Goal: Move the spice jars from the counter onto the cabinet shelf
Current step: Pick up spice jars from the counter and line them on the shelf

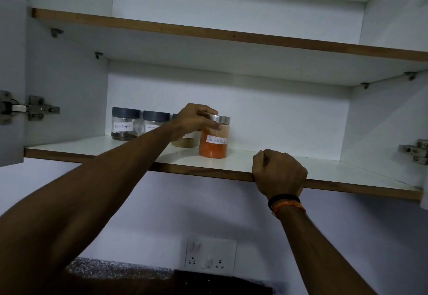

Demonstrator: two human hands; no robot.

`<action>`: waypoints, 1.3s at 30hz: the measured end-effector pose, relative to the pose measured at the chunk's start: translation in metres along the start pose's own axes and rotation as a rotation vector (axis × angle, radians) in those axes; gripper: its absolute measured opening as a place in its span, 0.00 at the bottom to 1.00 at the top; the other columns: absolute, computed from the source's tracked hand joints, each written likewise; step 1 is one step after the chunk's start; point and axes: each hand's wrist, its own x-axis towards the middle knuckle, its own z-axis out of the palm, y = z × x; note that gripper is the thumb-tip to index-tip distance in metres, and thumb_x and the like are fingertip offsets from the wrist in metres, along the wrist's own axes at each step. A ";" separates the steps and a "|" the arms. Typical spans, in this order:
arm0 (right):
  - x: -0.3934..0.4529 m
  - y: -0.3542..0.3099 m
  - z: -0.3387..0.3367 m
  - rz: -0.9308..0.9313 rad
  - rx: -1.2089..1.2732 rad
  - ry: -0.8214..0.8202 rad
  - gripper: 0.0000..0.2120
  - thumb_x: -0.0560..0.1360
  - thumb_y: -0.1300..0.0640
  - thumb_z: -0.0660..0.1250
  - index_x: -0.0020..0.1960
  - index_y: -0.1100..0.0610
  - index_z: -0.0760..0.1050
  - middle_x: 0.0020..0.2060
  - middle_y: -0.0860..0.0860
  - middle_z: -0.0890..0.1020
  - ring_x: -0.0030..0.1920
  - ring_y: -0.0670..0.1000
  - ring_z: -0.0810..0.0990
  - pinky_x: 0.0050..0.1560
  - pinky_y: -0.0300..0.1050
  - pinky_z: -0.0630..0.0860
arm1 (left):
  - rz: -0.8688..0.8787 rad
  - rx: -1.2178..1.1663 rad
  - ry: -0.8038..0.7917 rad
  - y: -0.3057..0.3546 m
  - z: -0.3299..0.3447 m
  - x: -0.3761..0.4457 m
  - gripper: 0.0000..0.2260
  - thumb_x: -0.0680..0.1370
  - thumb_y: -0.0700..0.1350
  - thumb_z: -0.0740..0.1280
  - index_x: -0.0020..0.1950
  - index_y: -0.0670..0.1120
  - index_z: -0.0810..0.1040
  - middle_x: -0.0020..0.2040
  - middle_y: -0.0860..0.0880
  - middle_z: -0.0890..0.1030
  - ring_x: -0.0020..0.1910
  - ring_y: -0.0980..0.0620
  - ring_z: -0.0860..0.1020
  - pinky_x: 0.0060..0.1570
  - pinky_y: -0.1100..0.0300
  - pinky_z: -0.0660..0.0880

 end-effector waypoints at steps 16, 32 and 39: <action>-0.001 0.000 0.001 -0.014 0.003 0.058 0.18 0.74 0.50 0.60 0.26 0.54 0.67 0.20 0.48 0.68 0.23 0.51 0.65 0.29 0.38 0.50 | 0.235 0.755 -0.001 -0.010 -0.006 0.045 0.18 0.76 0.45 0.74 0.65 0.42 0.81 0.62 0.44 0.83 0.58 0.46 0.80 0.54 0.55 0.76; -0.002 0.000 0.001 -0.016 0.016 0.080 0.19 0.74 0.50 0.60 0.26 0.54 0.69 0.21 0.46 0.67 0.24 0.50 0.64 0.30 0.37 0.48 | 0.165 0.730 0.049 -0.025 0.003 0.053 0.19 0.77 0.44 0.73 0.68 0.43 0.79 0.64 0.43 0.82 0.60 0.44 0.80 0.58 0.51 0.76; -0.002 0.000 0.002 -0.026 0.020 0.100 0.19 0.74 0.49 0.59 0.26 0.53 0.67 0.21 0.45 0.65 0.24 0.49 0.64 0.30 0.36 0.47 | 0.150 0.728 0.045 -0.027 0.005 0.055 0.19 0.77 0.44 0.72 0.67 0.43 0.79 0.63 0.43 0.82 0.60 0.44 0.80 0.58 0.51 0.76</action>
